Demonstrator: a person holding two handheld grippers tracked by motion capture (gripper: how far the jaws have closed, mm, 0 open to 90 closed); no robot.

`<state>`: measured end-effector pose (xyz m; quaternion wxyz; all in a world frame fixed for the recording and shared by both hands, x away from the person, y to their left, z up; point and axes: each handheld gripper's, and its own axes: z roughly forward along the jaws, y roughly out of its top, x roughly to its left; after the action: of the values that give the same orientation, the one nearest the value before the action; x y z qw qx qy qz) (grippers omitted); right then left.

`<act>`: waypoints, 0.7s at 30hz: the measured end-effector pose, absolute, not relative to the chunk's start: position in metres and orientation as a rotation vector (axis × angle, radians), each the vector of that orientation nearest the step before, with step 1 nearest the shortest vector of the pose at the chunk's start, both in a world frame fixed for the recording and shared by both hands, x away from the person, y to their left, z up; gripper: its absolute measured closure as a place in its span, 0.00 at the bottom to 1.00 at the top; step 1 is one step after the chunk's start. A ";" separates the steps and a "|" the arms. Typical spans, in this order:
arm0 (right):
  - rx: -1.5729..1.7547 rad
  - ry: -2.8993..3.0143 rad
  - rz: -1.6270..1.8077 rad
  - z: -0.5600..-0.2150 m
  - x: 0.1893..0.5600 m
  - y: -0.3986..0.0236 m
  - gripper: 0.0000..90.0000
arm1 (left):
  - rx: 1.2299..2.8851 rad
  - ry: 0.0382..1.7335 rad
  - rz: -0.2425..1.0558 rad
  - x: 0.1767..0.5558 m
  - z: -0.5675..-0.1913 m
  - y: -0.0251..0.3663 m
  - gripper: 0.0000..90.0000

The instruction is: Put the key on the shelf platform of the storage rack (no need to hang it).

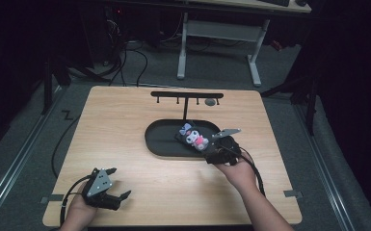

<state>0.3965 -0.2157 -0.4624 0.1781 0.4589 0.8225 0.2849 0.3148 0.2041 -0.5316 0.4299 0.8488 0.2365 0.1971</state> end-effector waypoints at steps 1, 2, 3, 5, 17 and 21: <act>1.291 2.321 0.818 -0.463 0.394 -0.217 0.29 | 2.116 0.589 0.491 0.314 -0.532 0.204 0.08; 1.293 2.309 0.836 -0.465 0.390 -0.218 0.29 | 2.115 0.588 0.491 0.314 -0.531 0.204 0.08; 1.293 2.309 0.836 -0.465 0.390 -0.218 0.29 | 2.115 0.588 0.491 0.314 -0.531 0.204 0.08; 1.279 2.279 0.877 -0.470 0.376 -0.223 0.27 | 2.118 0.583 0.491 0.314 -0.531 0.203 0.08; 1.302 2.178 0.985 -0.498 0.329 -0.244 0.25 | 2.111 0.570 0.497 0.312 -0.529 0.201 0.08; 1.276 2.125 1.033 -0.506 0.309 -0.245 0.25 | 2.110 0.568 0.493 0.312 -0.529 0.201 0.08</act>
<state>0.3088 -0.2453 -0.5056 0.2263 0.4629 0.7708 0.3746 0.3124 0.2005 -0.5291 0.4358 0.8478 0.2283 0.1980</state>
